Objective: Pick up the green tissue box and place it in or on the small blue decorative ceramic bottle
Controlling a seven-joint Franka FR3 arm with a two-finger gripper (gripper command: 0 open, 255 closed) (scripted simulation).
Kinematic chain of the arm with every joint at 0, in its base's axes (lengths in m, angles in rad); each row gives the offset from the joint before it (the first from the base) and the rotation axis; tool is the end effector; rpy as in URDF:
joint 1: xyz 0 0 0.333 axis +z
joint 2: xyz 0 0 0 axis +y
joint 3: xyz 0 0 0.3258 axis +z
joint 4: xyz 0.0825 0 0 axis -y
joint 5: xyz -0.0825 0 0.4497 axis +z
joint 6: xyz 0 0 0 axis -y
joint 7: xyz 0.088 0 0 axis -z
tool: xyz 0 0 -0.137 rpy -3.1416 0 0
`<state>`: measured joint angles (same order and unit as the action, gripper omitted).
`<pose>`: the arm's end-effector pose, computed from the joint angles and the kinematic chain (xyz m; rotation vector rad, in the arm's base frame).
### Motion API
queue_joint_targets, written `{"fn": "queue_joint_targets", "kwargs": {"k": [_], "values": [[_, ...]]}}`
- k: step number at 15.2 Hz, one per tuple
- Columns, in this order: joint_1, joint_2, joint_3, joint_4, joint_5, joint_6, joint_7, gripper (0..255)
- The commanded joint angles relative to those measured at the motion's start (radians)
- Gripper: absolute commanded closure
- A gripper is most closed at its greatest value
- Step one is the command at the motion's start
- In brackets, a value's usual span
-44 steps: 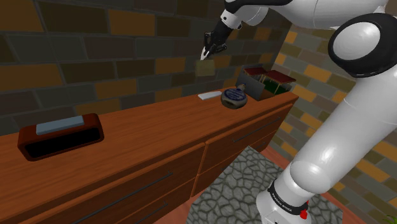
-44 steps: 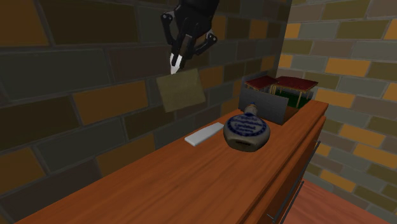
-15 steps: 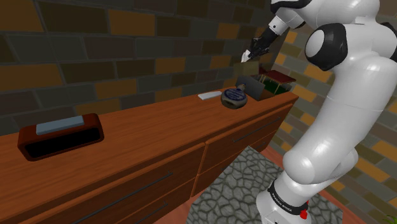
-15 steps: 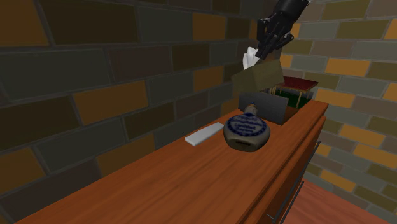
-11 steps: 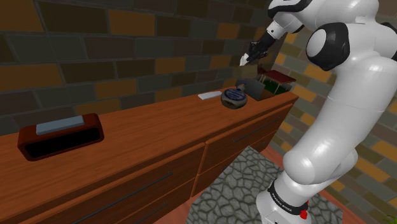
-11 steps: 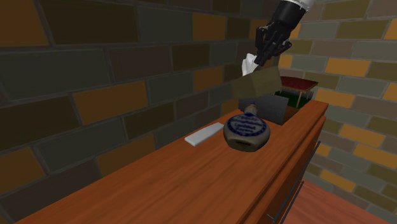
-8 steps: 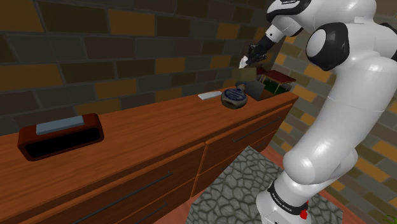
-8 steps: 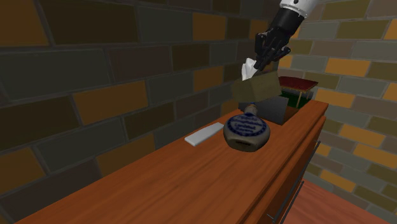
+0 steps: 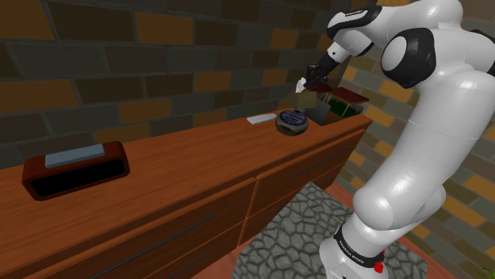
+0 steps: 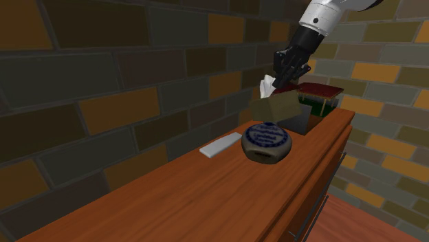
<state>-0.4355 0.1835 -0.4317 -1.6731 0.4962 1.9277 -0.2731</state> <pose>0.4960 -0.4884 0.4790 -2.6368 1.0210 -0.4149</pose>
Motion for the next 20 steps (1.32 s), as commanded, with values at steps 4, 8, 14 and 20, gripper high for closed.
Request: {"fn": "queue_joint_targets", "kwargs": {"k": [4,8,14,20], "values": [[0.0,0.002,0.0,-0.005,0.002,0.007,-0.003,255],[0.0,0.002,0.0,-0.005,0.002,0.007,-0.003,0],[-0.005,-0.007,-0.004,0.014,-0.005,-0.021,0.002,0],[-0.021,-0.023,-0.017,0.079,-0.019,-0.103,0.013,0]]}}
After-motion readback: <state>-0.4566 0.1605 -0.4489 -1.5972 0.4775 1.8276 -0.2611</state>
